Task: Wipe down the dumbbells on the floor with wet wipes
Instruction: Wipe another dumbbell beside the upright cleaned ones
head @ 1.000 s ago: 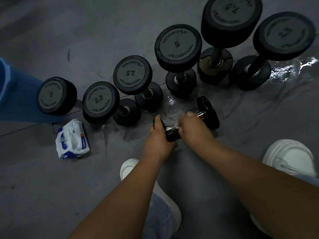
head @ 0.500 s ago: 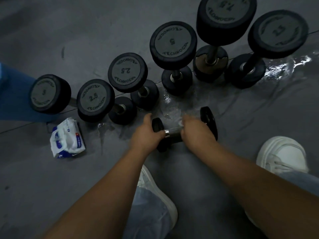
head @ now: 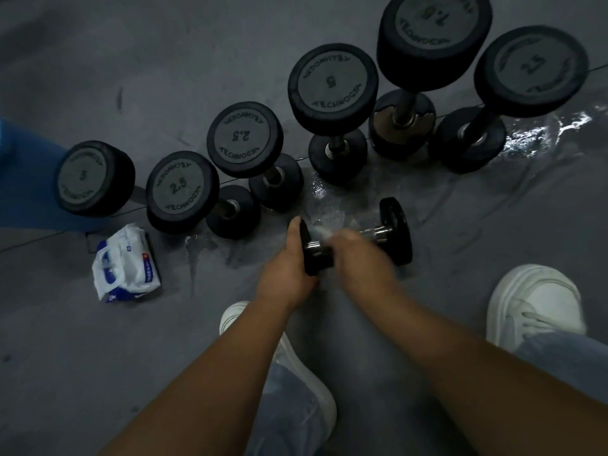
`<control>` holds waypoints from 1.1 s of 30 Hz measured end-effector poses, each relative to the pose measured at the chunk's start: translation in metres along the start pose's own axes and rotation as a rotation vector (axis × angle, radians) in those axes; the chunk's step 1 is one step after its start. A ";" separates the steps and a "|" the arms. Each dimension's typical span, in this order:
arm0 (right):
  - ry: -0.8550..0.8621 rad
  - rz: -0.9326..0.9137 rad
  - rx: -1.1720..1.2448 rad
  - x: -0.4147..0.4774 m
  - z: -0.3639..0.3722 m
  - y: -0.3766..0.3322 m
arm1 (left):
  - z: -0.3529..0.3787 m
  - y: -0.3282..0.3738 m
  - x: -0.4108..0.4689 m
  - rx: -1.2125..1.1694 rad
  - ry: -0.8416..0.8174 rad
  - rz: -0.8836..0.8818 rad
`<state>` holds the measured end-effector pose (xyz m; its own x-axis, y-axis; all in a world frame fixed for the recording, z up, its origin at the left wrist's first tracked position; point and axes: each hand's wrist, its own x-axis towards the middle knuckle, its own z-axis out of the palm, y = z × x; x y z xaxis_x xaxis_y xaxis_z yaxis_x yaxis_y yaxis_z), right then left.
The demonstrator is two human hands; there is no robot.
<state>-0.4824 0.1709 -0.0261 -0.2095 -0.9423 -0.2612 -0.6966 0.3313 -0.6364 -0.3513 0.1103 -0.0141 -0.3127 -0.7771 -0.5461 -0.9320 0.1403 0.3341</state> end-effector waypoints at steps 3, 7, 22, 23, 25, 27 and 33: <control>0.147 0.144 0.010 0.010 -0.004 0.012 | 0.000 0.002 0.000 0.003 0.027 -0.012; 0.099 0.180 0.031 0.012 0.000 0.006 | -0.002 0.003 0.003 0.011 0.006 -0.019; 0.203 0.257 0.058 0.017 -0.010 -0.002 | -0.003 0.006 0.002 0.000 0.013 -0.037; 0.192 0.295 0.058 0.017 -0.008 -0.002 | -0.002 0.006 0.002 -0.003 0.023 -0.031; 0.146 0.290 0.014 0.013 0.000 -0.007 | -0.001 0.006 0.001 -0.020 0.036 -0.019; 0.057 0.191 -0.047 0.013 0.005 -0.013 | -0.001 0.006 0.002 -0.023 0.036 -0.017; 0.099 0.267 -0.047 0.035 -0.018 0.007 | -0.001 0.006 0.001 -0.022 0.036 -0.024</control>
<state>-0.5068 0.1393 -0.0262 -0.4537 -0.8230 -0.3417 -0.6385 0.5677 -0.5197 -0.3568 0.1094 -0.0118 -0.2835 -0.8019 -0.5259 -0.9347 0.1083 0.3386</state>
